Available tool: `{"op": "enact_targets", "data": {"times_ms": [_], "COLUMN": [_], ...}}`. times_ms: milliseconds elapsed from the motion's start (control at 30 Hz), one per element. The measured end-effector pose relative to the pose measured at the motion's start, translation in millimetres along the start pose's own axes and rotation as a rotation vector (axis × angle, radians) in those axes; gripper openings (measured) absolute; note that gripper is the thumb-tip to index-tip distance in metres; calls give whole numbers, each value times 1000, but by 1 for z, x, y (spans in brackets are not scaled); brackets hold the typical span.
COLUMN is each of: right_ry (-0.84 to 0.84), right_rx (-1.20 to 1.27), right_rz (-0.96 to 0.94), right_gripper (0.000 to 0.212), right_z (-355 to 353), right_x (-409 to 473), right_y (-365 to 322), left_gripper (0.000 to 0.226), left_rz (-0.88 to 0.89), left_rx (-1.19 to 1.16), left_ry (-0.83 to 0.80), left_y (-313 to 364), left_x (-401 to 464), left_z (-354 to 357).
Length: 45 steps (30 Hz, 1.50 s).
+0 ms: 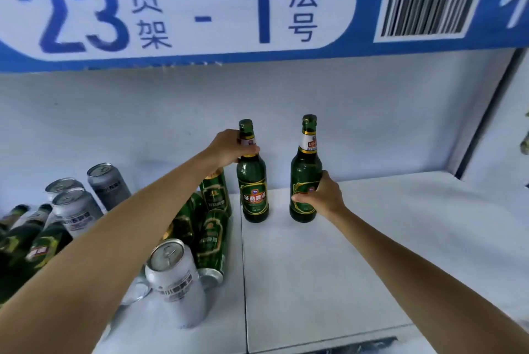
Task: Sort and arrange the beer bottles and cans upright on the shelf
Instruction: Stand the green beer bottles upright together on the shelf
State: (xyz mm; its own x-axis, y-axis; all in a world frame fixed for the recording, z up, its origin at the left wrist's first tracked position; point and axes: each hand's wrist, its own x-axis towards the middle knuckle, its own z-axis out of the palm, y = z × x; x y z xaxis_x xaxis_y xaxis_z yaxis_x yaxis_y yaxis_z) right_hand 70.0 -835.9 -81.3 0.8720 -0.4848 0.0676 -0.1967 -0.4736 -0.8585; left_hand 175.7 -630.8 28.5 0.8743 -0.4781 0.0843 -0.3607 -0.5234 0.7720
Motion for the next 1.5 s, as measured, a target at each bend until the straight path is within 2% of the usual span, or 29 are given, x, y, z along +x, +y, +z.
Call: {"op": "enact_targets", "data": {"times_ms": [400,800,933,1000,1067,1167,1267,1367,1500], "right_ry": [-76,-150,-203,-203,-189,-193,-188,-157,-182], "right_rx": [-13,-25,-26,-121,-340,-645,-803,-887,-872], "right_rz": [-20,27,88,99,68,-23,-140,-262,-336], "right_gripper": [77,84,96,99,91,76,66,60,53], "right_z": [25,32,25,16,4,-14,-23,-26,-26], "right_x": [48,55,50,44,36,21,1,-26,-70], "right_y": [10,4,0,-3,-7,-14,-27,-47,-75], "left_gripper": [31,31,46,68,77,68,59,55,55], "left_rz": [-103,-78,-93,-92,-67,-11,24,51,23], "left_rx": [70,99,174,273,382,650,854,922,915], "left_ry": [40,-4,-50,-50,-37,-17,4,14,26], "left_y": [-11,-10,-10,-9,-7,-7,-4,2,9], "left_x": [39,40,37,31,20,-2,-36,-76,-134], "left_z": [13,17,14,4,-8,-28,-43,-55,-72]}}
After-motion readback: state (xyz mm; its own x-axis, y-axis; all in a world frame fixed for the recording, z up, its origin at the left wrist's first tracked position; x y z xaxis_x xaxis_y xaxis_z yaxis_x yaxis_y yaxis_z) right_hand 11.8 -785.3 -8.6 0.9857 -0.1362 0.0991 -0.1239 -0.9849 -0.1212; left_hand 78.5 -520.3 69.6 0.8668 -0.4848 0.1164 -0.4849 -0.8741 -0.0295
